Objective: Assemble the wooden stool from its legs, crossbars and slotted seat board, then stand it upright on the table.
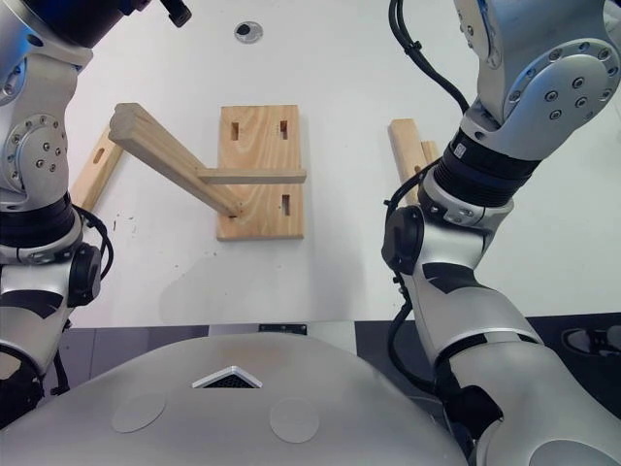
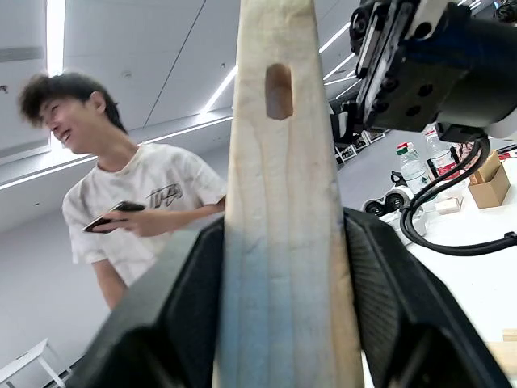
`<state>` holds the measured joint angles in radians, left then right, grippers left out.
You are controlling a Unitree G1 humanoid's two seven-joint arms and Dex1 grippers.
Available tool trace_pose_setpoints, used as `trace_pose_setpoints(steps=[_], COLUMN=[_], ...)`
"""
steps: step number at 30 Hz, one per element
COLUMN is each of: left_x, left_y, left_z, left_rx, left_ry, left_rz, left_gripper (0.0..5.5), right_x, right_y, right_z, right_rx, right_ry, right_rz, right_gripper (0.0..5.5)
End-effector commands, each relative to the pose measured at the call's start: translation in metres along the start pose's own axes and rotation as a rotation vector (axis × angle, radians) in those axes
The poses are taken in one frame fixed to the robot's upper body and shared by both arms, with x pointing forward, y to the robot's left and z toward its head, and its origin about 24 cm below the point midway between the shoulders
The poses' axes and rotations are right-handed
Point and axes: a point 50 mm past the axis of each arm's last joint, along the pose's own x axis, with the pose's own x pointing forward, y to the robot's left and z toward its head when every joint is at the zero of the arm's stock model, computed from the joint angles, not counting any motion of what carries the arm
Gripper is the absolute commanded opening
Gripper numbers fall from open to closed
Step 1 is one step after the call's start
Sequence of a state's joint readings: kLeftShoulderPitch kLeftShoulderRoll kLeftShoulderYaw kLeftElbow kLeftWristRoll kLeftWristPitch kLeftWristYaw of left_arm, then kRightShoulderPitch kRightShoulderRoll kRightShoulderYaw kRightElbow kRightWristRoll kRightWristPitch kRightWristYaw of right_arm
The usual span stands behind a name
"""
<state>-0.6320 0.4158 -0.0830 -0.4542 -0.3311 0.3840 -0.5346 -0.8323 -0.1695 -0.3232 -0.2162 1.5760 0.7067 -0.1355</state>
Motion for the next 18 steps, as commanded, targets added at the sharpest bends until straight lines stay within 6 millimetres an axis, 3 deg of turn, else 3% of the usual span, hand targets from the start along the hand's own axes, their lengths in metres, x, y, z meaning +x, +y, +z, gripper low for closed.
trace_pose_setpoints(steps=[1, 14, 18], left_x=[-0.0026, -0.0029, -0.0047], left_y=[-0.0014, -0.0014, -0.0007], left_z=[-0.0017, -0.0072, -0.0105], left_rx=[0.018, 0.061, 0.062], left_ry=[0.01, 0.045, 0.058], left_rz=[0.01, 0.013, 0.027], left_gripper=[2.08, 2.08, 2.08], right_x=[0.0013, -0.0039, -0.0048], right_y=[0.0101, 0.0105, 0.0101], right_z=[0.018, 0.0151, 0.0163], right_rx=[0.022, -0.126, -0.173], right_ry=[-0.076, -0.008, -0.028], right_rz=[0.024, -0.035, -0.064], right_gripper=[3.65, 1.23, 1.03])
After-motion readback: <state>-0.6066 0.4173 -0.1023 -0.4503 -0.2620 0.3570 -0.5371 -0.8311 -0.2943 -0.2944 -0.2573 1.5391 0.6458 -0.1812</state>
